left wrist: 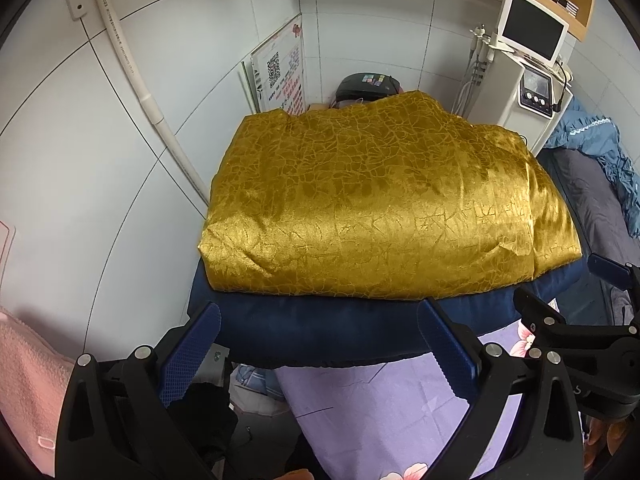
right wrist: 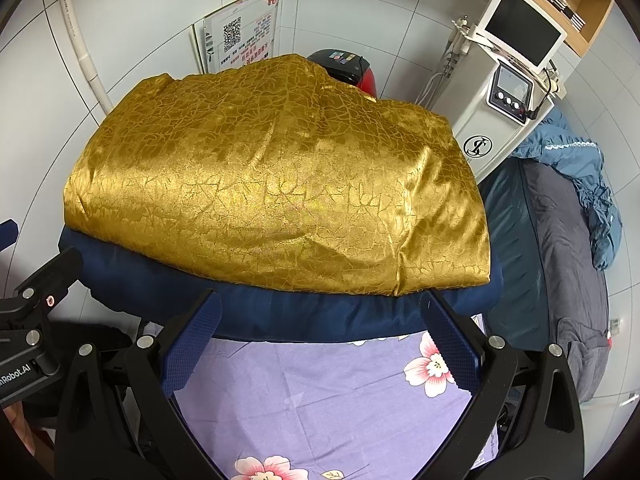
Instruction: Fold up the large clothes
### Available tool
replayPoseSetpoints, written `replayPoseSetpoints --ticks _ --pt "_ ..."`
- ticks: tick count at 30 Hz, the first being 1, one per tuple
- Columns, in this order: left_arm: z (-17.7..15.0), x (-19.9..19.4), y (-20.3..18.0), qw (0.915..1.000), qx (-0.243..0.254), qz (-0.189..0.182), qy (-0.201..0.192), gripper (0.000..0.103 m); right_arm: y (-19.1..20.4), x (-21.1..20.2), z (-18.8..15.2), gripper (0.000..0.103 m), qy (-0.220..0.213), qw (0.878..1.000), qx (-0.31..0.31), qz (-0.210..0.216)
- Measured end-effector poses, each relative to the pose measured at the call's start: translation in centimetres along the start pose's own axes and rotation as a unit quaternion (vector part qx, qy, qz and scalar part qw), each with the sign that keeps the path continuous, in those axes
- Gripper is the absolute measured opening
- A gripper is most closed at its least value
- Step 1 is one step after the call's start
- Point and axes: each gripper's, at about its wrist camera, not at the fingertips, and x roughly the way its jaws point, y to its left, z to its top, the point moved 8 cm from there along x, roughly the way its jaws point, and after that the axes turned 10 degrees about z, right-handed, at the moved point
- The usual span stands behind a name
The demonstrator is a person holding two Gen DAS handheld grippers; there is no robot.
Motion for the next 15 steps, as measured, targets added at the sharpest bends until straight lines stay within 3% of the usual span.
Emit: replayPoseSetpoints --ticks 15 --pt "-0.23 0.04 0.12 1.0000 0.003 0.004 0.000 0.097 0.07 0.05 -0.06 0.098 0.001 1.000 0.000 -0.001"
